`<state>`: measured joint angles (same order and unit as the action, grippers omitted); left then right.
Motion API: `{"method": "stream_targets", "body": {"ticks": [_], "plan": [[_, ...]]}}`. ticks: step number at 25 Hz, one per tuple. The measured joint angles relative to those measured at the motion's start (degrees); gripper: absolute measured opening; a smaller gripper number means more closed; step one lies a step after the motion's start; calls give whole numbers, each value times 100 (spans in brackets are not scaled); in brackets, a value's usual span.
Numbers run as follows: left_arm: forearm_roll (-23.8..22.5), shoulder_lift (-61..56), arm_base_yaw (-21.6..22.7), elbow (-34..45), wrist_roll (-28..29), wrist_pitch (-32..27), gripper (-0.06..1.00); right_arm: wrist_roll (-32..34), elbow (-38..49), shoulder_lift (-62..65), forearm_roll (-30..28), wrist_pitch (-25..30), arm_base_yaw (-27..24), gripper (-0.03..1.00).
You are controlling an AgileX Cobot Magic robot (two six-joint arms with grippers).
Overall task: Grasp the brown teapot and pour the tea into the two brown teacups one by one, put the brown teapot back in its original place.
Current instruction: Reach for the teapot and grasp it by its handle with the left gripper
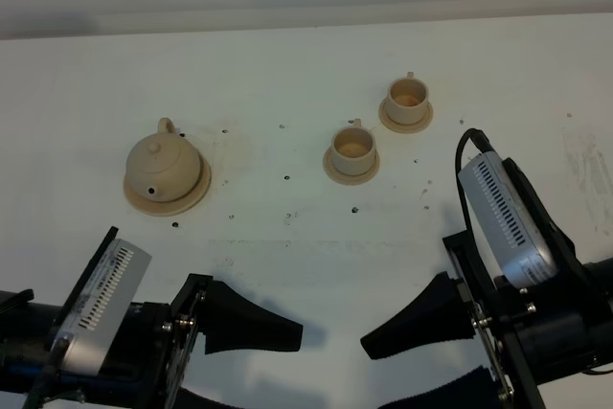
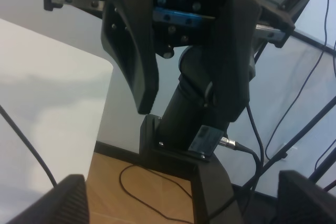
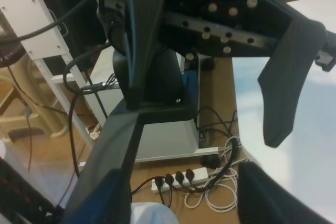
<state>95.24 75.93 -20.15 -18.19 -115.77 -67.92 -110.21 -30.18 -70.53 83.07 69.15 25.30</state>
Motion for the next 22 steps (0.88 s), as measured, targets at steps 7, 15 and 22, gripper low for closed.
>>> {"method": "stream_targets", "body": {"ticks": [7,15,22], "plan": [[-16,0,0,0,0,0,69,-183,328,5,157,0,0,45],[-16,0,0,0,0,0,69,-419,333,5,444,0,0,45],[48,0,0,0,0,0,69,-361,333,29,487,0,0,45]]}}
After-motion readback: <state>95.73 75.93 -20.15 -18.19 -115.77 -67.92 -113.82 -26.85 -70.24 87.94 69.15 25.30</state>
